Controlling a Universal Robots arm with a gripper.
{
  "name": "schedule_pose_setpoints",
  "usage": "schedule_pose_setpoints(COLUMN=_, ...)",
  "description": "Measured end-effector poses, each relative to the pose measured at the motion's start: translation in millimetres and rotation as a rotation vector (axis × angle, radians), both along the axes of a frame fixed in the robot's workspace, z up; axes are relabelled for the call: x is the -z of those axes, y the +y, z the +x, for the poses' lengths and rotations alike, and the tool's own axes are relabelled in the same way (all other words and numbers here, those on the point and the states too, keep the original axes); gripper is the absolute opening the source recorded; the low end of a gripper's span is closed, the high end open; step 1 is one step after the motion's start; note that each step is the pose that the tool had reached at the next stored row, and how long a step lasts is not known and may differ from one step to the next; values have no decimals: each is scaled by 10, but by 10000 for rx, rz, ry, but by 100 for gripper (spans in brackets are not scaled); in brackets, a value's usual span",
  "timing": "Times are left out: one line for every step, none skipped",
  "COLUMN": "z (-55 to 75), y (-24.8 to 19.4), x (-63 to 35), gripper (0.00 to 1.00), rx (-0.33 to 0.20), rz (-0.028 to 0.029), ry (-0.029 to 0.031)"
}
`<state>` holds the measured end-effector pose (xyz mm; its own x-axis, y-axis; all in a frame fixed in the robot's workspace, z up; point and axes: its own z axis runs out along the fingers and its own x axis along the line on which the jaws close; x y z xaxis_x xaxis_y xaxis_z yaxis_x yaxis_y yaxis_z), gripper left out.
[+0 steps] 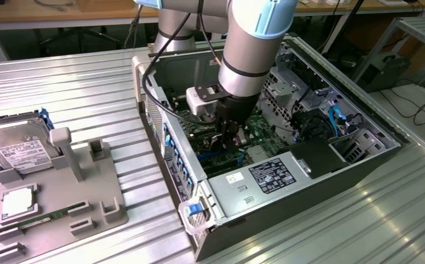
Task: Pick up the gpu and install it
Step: 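Insert the gpu into the slot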
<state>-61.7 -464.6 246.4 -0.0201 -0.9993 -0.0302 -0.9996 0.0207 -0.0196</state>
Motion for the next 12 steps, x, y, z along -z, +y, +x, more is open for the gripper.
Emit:
schedule_pose_setpoints(z=10, y=3, x=2, gripper=28, rx=-1, rz=-1, ry=8)
schedule_pose_setpoints(z=9, y=3, x=3, gripper=28, rx=0, rz=-2, ry=10)
schedule_pose_setpoints(z=9, y=3, x=4, gripper=28, rx=0, rz=-4, ry=11)
schedule_pose_setpoints(z=8, y=4, x=8, gripper=28, rx=0, rz=-2, ry=11)
schedule_pose_setpoints(z=7, y=7, x=12, gripper=28, rx=-1, rz=0, ry=9)
schedule_pose_setpoints(z=2, y=7, x=12, gripper=28, rx=1, rz=-2, ry=11)
schedule_pose_setpoints(z=-4, y=8, x=13, gripper=28, rx=1, rz=-3, ry=11)
schedule_pose_setpoints(z=-15, y=9, x=14, gripper=28, rx=0, rz=-4, ry=11)
schedule_pose_setpoints(z=-19, y=13, x=18, gripper=28, rx=-1, rz=-1, ry=10)
schedule_pose_setpoints(z=-20, y=19, x=20, gripper=28, rx=-1, rz=-2, ry=11)
schedule_pose_setpoints(z=-20, y=25, x=23, gripper=28, rx=0, rz=-3, ry=12)
schedule_pose_setpoints(z=-20, y=28, x=27, gripper=28, rx=-1, rz=-1, ry=12)
